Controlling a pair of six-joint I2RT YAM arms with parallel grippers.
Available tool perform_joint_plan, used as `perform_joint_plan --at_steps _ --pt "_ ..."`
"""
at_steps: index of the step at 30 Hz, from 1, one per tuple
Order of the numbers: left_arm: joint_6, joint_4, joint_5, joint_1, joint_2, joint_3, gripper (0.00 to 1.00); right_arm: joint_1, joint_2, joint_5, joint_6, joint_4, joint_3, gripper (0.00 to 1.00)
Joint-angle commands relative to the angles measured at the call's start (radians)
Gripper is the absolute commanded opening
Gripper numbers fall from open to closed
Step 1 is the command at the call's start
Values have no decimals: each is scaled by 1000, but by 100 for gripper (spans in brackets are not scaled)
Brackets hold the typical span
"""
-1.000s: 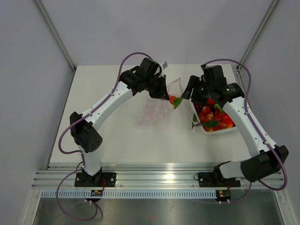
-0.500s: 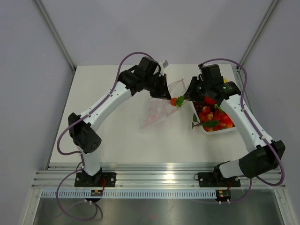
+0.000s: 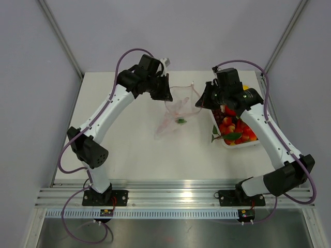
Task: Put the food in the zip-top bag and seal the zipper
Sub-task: Adjust the zipper food storage bag at the center of the board, then pick up the fake fruit from the bin.
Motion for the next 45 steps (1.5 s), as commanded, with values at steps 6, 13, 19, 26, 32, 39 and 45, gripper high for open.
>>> perform_joint_plan --at_steps 6,13,19,26,32,39,45 --pt "140 -128 -273 -3 -39 50 0 10 -46 116 -21 -21 36 0" --pt "76 -65 -155 -83 -20 42 0 10 75 152 -37 33 -17 0" --pt "35 -22 -216 -83 0 8 0 2 105 194 -76 35 -6 46" --pt "13 -13 -252 -78 66 54 0 2 8 255 -130 26 12 78" --pt "21 -2 -223 -57 72 53 0 -136 -79 298 -133 94 -64 79" --pt "33 -4 -210 -57 58 51 0 -162 98 539 -431 64 55 93" --pt "36 4 -210 -55 47 22 0 -139 47 548 -874 415 -159 93"
